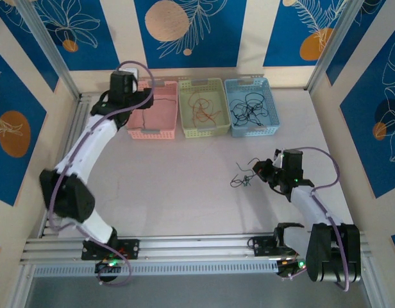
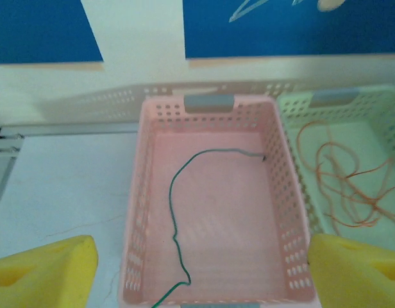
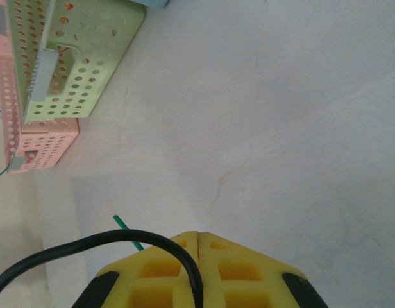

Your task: Untangle the cables

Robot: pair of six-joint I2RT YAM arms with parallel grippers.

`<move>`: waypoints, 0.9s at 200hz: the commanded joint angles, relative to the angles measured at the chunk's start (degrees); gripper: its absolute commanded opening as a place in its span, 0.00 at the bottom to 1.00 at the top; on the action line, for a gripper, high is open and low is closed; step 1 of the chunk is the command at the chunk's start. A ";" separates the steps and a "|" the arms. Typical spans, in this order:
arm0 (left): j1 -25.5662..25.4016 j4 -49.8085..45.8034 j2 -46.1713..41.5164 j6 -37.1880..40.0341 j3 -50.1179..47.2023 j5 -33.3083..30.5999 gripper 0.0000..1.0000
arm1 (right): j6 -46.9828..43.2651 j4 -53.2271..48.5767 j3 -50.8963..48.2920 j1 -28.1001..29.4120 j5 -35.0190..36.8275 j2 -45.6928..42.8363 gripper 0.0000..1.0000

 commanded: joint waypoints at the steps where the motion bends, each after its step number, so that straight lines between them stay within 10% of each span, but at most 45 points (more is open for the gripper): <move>1: -0.06 -1.04 -6.17 -2.11 -6.29 4.29 0.86 | -0.90 1.73 0.04 0.90 -1.53 -1.45 0.00; 65: -6.34 3.27 -23.70 -8.08 -28.42 27.34 0.80 | 0.90 8.55 -0.88 3.86 -8.12 -2.66 0.00; 113: -22.21 13.58 -25.66 -11.32 -39.99 33.97 0.76 | -0.12 12.00 2.19 11.18 -14.99 -0.68 0.00; 180: -30.92 28.98 -17.54 -26.89 -44.29 35.51 0.72 | -11.24 12.40 4.09 26.32 -8.64 -0.05 0.00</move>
